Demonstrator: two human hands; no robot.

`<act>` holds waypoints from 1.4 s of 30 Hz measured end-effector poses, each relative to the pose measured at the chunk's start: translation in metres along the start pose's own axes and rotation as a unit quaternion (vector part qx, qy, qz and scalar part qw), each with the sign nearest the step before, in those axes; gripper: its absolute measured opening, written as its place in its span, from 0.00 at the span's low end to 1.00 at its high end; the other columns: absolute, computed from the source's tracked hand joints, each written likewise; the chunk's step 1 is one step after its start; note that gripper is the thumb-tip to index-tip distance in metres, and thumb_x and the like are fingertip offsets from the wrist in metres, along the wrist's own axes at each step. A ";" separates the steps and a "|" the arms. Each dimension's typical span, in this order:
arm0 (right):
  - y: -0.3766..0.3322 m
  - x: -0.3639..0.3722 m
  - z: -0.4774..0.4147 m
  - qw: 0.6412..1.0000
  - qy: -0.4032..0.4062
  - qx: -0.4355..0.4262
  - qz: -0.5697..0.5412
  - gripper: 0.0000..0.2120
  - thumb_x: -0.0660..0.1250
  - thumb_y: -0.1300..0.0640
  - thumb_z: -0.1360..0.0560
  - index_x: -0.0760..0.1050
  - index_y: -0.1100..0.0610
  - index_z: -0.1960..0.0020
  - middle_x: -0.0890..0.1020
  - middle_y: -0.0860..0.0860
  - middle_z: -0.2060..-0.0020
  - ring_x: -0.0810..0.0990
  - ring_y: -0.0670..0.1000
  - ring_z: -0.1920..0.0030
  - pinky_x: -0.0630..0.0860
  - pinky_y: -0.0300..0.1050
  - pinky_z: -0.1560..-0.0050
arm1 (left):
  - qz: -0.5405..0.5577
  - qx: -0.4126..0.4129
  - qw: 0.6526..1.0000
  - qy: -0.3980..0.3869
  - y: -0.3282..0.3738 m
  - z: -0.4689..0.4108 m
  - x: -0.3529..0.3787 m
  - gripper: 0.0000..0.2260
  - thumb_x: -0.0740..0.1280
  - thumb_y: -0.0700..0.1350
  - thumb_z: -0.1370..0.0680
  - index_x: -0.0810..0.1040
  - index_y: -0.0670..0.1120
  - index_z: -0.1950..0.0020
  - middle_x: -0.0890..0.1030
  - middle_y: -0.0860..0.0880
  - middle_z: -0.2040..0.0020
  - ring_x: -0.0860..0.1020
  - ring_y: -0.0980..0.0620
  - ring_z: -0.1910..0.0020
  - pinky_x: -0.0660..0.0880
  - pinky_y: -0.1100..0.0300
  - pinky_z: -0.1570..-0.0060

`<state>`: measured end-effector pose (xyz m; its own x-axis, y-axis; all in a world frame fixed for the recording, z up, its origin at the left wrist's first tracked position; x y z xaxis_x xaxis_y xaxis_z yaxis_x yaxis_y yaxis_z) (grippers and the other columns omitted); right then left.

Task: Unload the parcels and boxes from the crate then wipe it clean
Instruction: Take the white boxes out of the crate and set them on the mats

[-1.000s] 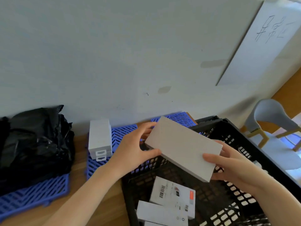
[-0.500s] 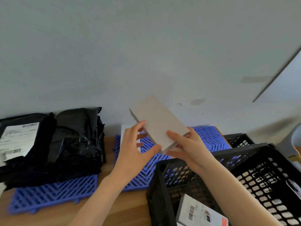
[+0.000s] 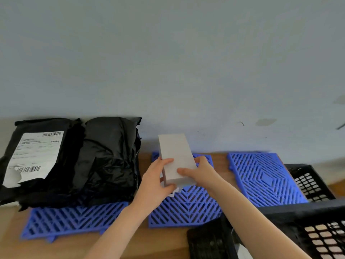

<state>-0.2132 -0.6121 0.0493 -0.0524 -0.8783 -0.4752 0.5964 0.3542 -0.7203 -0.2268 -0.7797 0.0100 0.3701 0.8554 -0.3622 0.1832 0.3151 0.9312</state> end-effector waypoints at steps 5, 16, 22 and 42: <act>0.008 0.019 -0.027 0.999 -0.038 0.016 0.032 0.43 0.72 0.54 0.27 0.47 0.46 0.23 0.73 0.53 0.41 0.76 0.56 0.44 0.78 0.54 0.47 | -0.049 -0.004 0.996 -0.068 -0.032 -0.019 0.011 0.31 0.71 0.35 0.28 0.67 0.61 0.32 0.61 0.61 0.31 0.61 0.60 0.30 0.59 0.82 0.40; 0.002 0.032 -0.054 0.984 -0.081 0.022 0.158 0.43 0.64 0.52 0.21 0.33 0.44 0.23 0.76 0.57 0.45 0.75 0.52 0.62 0.70 0.40 0.69 | -0.087 -0.041 0.990 -0.102 -0.049 -0.046 0.022 0.31 0.63 0.30 0.25 0.65 0.55 0.28 0.48 0.56 0.21 0.55 0.53 0.23 0.68 0.64 0.33; 0.004 0.028 -0.058 0.984 -0.086 0.015 0.154 0.42 0.63 0.52 0.21 0.33 0.44 0.23 0.76 0.57 0.42 0.73 0.48 0.65 0.67 0.37 0.70 | -0.100 -0.048 0.989 -0.100 -0.041 -0.045 0.024 0.31 0.62 0.30 0.24 0.63 0.53 0.25 0.45 0.52 0.20 0.52 0.51 0.22 0.66 0.64 0.33; 0.039 -0.104 0.132 0.956 0.128 -0.216 0.150 0.13 0.64 0.52 0.21 0.76 0.52 0.38 0.72 0.50 0.37 0.76 0.50 0.42 0.71 0.44 0.41 | -0.131 0.029 0.989 0.059 0.081 0.075 0.022 0.14 0.67 0.39 0.21 0.77 0.51 0.37 0.76 0.54 0.39 0.74 0.55 0.38 0.72 0.53 0.35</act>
<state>-0.0792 -0.5495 0.1374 -0.1581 -0.6279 -0.7621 0.2309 0.7269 -0.6468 -0.1355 -0.7667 0.0742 0.1955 0.7910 -0.5797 0.3116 0.5104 0.8015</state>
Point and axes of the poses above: each hand's wrist, its own z-axis away from the middle knuckle, its own x-axis out of the palm, y = z × x, the point moved 2 cm from there along -z, towards the middle knuckle
